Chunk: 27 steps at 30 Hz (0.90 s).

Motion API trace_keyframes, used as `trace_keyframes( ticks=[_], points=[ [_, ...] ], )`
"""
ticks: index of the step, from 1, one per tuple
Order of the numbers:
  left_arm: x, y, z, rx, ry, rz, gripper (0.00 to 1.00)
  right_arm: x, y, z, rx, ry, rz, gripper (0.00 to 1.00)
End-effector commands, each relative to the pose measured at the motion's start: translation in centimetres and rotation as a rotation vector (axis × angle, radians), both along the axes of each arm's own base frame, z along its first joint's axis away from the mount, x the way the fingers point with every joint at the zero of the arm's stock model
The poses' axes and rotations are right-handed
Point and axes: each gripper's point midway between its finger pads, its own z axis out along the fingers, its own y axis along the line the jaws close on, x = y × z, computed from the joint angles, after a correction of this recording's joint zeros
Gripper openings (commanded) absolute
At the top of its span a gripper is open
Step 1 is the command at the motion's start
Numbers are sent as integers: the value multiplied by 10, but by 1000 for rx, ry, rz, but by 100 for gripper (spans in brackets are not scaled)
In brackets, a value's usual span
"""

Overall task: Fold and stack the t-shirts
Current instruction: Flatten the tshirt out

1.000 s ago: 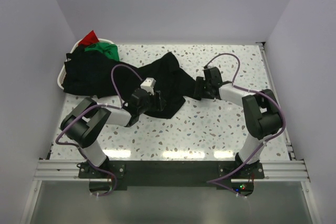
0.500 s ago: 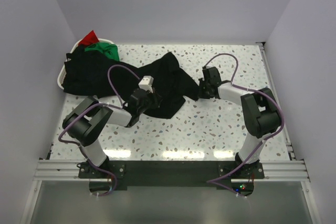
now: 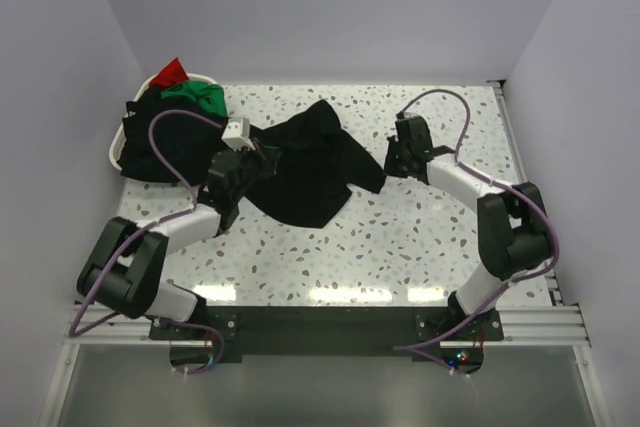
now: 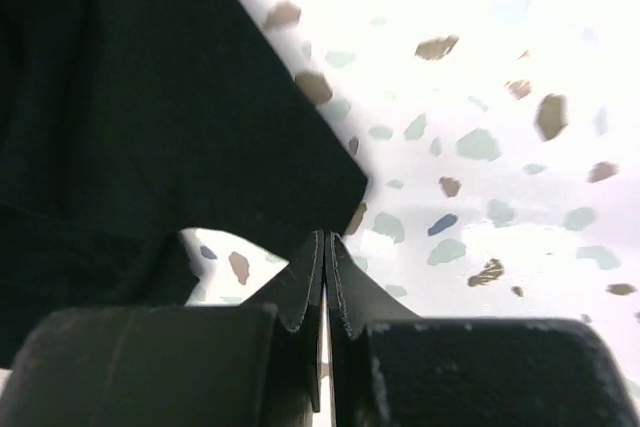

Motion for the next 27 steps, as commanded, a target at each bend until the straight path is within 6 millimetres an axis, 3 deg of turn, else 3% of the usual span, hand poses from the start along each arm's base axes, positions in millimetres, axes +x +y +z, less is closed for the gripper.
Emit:
trace_keyframes(
  ticks=[1,2,4,5,8,10,14,18,22,27],
  points=[
    [4,19,59,15,-142,48,0,20,-19,63,5,-145,-58,0],
    [1,25,80,11,-185,67,0,19,-24,74,10,-168,-69,0],
    [-1,36,92,35,-206,105,0,21,-37,85,16,-189,-100,0],
    [-3,42,109,33,-237,124,0,19,-42,98,28,-214,-110,0],
    [-9,55,128,77,-272,159,0,14,-57,118,45,-260,-140,0],
    [-11,60,126,108,-248,175,0,10,-56,118,52,-258,-125,0],
    [-10,80,116,184,-218,258,0,1,-22,92,112,-192,-20,1],
    [-7,95,100,237,-164,310,0,-8,8,50,50,-97,41,17],
    [-9,103,97,250,-157,336,0,-5,5,34,8,-71,18,36],
    [-9,110,100,259,-160,366,0,-4,8,20,-26,-33,28,49]
  ],
)
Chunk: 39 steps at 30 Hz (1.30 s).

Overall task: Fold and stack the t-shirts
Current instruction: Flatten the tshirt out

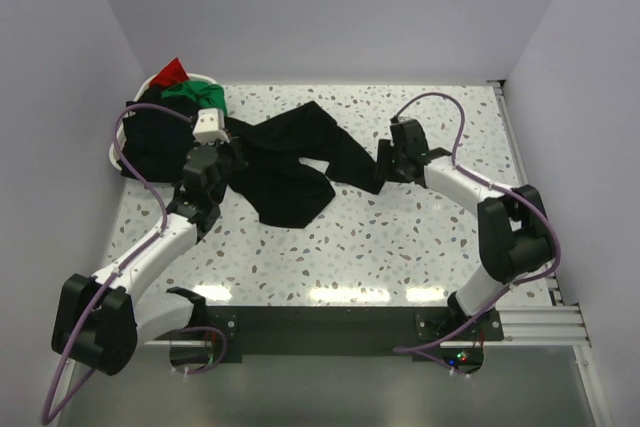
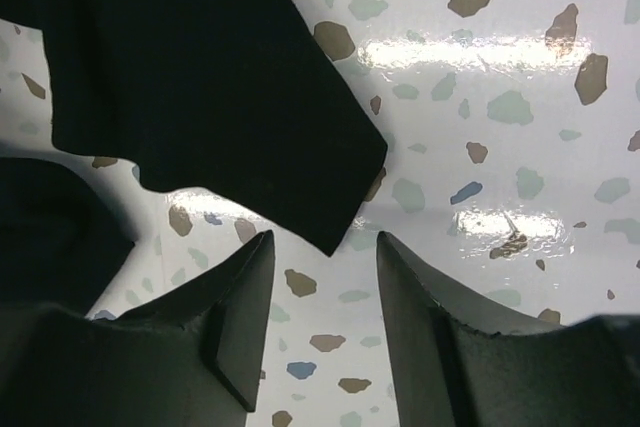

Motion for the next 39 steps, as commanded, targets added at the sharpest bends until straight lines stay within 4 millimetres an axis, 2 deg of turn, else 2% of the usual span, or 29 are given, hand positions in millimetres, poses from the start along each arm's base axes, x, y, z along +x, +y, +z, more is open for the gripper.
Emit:
trace_keyframes(
  ticks=[1,5,13,31,35,36,38,39],
  points=[
    [3,14,23,19,-58,55,0,9,-1,3,-31,-19,-7,50],
    [3,16,22,21,-57,59,0,7,0,-15,-60,31,-1,54],
    [4,17,21,23,-60,62,0,8,11,-31,-80,69,30,55],
    [1,21,21,23,-71,74,0,5,13,-48,-161,127,26,52],
    [3,21,20,23,-70,73,0,3,17,-56,-164,147,40,41],
    [4,21,19,23,-68,73,0,3,18,-57,-162,150,43,33],
    [5,21,18,26,-65,73,0,1,18,-59,-159,154,46,23],
    [5,22,20,25,-68,74,0,1,18,-60,-161,157,49,13]
  ],
)
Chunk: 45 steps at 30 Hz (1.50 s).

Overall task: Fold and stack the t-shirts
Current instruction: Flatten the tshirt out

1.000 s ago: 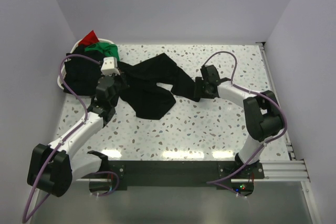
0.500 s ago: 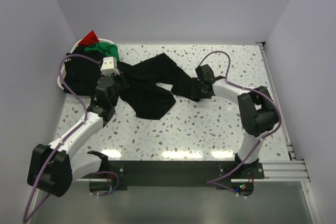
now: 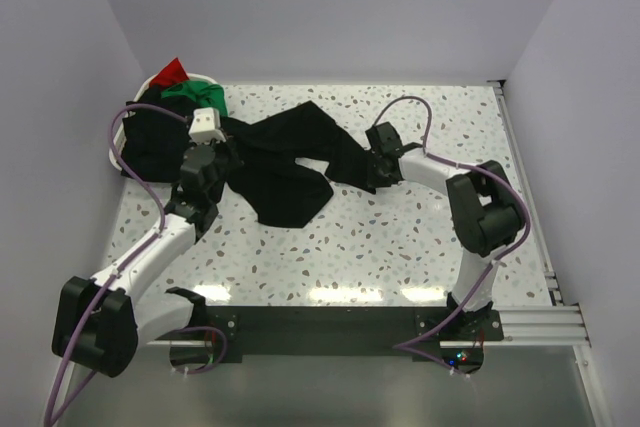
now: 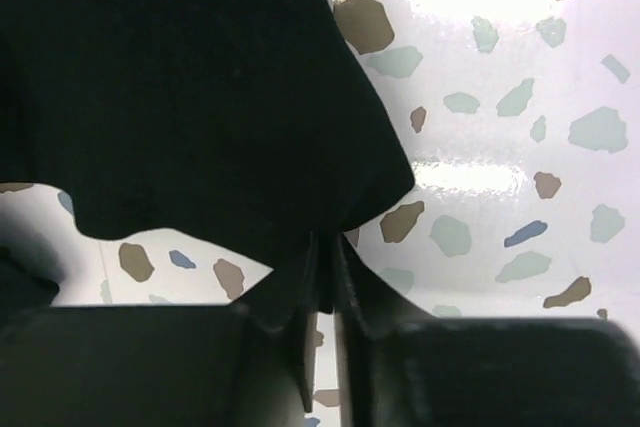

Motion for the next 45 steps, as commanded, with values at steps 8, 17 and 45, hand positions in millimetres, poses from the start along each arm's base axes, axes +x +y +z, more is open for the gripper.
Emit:
trace_keyframes(
  ticks=[8,17,45],
  points=[
    [14,9,20,8,-71,26,0,9,1,27,-6,-46,9,0],
    [45,9,112,-23,-208,-21,0,49,-63,188,104,-370,-144,0],
    [-61,-20,378,6,-713,-311,0,-108,-186,570,49,-1190,-388,0]
  ],
)
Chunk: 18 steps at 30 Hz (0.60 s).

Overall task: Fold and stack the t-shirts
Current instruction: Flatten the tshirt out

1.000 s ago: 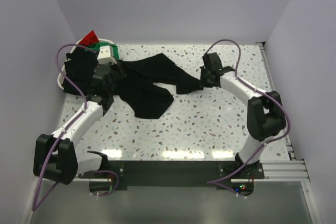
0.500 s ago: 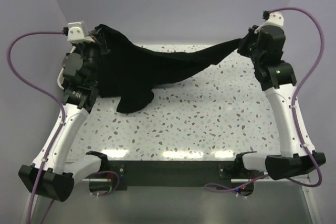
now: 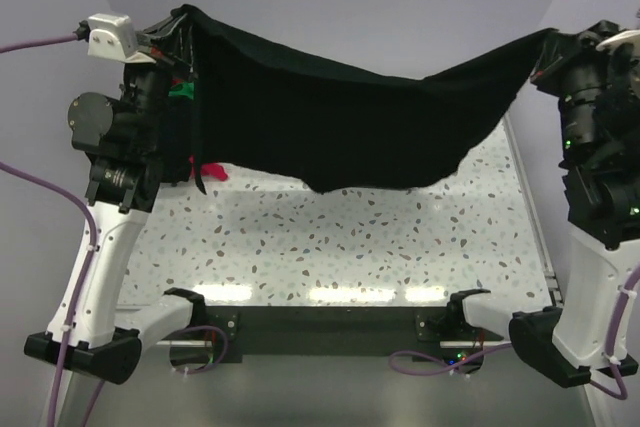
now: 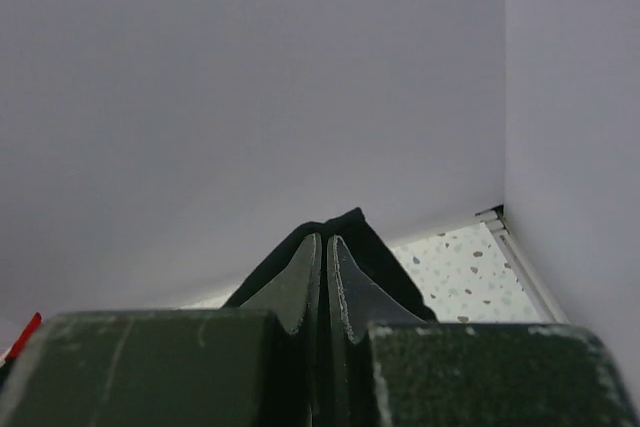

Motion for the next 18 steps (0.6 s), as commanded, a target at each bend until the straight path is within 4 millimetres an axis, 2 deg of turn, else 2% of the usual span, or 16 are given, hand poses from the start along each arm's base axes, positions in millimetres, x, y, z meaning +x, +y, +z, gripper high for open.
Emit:
trace_keyframes(
  ticks=[1,5,7,8,9,10,11,13,14,16,17,18],
  points=[
    [-8,-19,25,38,-53,-112,0,-15,-12,26,-44,-39,-47,0],
    [19,-23,11,36,-1,-106,0,9,-4,19,-54,-8,-22,0],
    [47,-25,-12,42,61,-83,0,34,-1,1,-57,38,-26,0],
    [69,-25,-32,43,114,-64,0,44,-1,-6,-57,55,-33,0],
    [81,-26,-42,45,139,-57,0,55,0,-13,-59,74,-37,0],
    [91,-26,-52,45,161,-56,0,78,2,-28,-60,113,-42,0],
    [111,-27,-70,49,204,-52,0,88,1,-34,-60,128,-48,0],
    [127,-28,-83,36,229,-63,0,119,-1,-51,-50,164,-55,0],
    [141,-28,-98,39,258,-67,0,130,-1,-56,-44,176,-49,0],
    [152,-28,-100,30,263,-73,0,156,-6,-64,-24,193,-40,0],
    [162,-29,-111,34,284,-78,0,162,-6,-64,-19,195,-26,0],
    [166,-29,-112,35,286,-81,0,166,-8,-64,-16,201,-29,0]
  ],
)
